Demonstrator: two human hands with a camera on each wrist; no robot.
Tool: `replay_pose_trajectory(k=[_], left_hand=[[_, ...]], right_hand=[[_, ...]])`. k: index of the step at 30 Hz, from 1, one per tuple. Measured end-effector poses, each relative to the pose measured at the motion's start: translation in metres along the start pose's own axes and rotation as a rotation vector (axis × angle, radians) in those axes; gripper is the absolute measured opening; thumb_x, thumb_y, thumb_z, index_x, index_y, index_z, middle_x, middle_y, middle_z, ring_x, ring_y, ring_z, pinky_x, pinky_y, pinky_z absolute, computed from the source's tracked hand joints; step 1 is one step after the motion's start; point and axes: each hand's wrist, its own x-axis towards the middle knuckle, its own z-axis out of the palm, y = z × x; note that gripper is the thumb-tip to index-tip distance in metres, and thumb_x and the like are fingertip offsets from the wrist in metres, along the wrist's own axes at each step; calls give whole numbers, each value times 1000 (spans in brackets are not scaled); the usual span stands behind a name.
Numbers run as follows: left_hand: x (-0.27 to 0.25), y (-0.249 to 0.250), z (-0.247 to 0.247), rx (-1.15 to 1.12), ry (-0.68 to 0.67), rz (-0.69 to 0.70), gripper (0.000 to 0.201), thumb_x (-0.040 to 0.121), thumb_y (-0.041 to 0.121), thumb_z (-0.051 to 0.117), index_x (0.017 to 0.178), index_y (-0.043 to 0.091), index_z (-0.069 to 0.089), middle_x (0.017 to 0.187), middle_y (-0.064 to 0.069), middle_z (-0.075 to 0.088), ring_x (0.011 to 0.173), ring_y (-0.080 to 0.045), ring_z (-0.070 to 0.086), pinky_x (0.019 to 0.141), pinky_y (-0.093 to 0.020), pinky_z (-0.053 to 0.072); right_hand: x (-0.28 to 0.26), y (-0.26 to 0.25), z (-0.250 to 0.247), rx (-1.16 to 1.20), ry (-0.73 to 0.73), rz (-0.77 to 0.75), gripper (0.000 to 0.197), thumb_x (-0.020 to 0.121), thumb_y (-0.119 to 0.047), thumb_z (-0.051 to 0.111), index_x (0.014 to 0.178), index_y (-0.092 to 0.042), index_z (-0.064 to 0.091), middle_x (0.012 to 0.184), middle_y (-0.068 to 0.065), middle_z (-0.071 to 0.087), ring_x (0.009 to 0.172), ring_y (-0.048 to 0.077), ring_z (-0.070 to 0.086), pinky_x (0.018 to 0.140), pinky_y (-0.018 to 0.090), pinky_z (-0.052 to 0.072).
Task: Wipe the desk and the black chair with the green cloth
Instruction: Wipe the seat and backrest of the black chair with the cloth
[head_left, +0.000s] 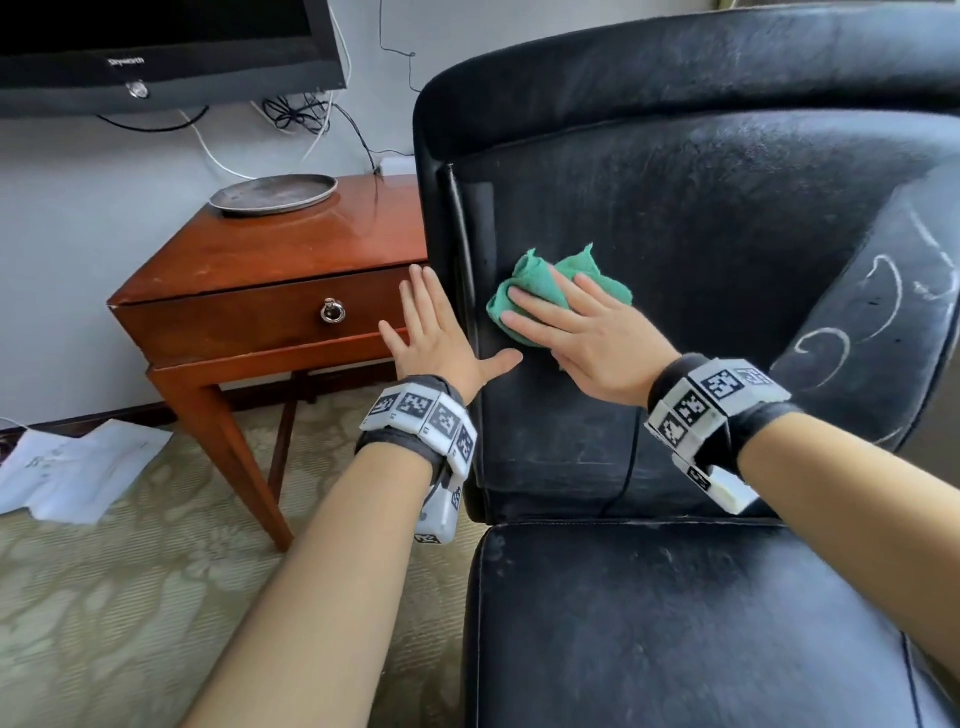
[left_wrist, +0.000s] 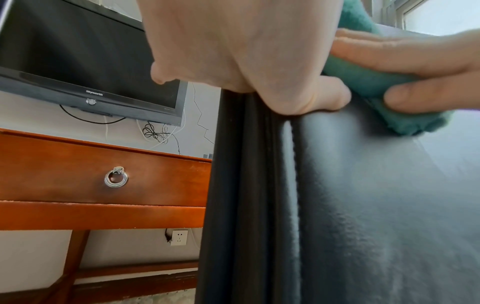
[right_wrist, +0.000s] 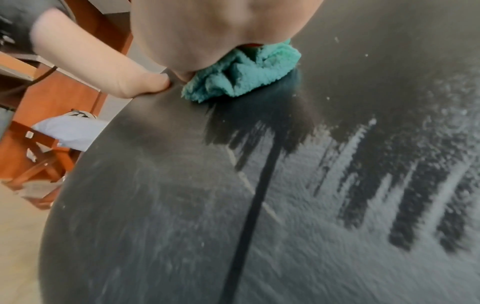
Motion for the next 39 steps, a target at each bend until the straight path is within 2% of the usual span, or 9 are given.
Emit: replay_pose_trajectory(k=[3,11,17,24,27,29,31,34,39], left_hand=[[1,0,1,2,21,14,128,70,81,45,144,2,-22,156,-10,-21,146,-22,-12,115,-51,8],[2,-5,3,39,19,47,128,68,84,36,144,-1,-21,156,-12,-18,146,-23,-9,114,-51,12],[1,-2,1,21,5,29,129,69,81,44,145,0,-21,157,-10,-17,146,-21,-8,114,-51,12],[2,0,-1,-144,-74,-6,130,70,72,58,144,7,-27,159,-7,-9,147,-19,-2,114,-50,17],[2,-1,-2,-144,-77,5,129,71,73,56,143,6,-27,159,-9,-7,147,-20,0,113,-49,19],[2,-2,-3,-150,-102,17,129,72,73,56,142,7,-29,159,-10,-8,147,-21,0,113,-49,19],[3,-4,-4,-163,-118,23,128,73,72,56,142,7,-29,159,-11,-8,147,-21,-1,114,-49,19],[4,-6,-5,-183,-131,26,128,73,70,57,143,7,-28,158,-11,-9,147,-21,-3,114,-49,17],[2,-2,-5,-139,-126,9,126,74,71,55,143,6,-27,158,-12,-7,146,-20,-3,113,-49,18]], right_hand=[[14,8,-12,11,11,16,61,86,-20,33,146,-23,30,151,2,34,140,35,28,110,50,29],[99,20,-61,122,131,306,62,84,-29,33,146,-25,34,154,-1,28,145,32,14,116,44,10],[63,11,-36,81,94,51,58,81,-23,36,137,-22,48,146,3,43,140,38,25,111,52,20],[39,13,-28,3,-4,-57,58,86,-31,34,141,-20,42,148,3,40,140,36,28,110,49,26],[76,28,-50,-9,98,95,58,86,-28,32,142,-17,41,149,6,38,140,38,26,111,48,24],[105,33,-63,36,165,272,57,89,-27,30,146,-18,33,154,3,29,144,35,16,115,45,16],[128,32,-69,70,176,335,56,92,-25,31,148,-21,29,156,-1,22,146,31,9,117,41,7],[140,22,-70,73,112,202,56,89,-26,27,143,-23,40,154,0,30,145,35,12,116,44,6],[116,5,-52,41,-7,-59,58,82,-29,21,118,-19,66,135,1,56,139,34,30,114,47,17]])
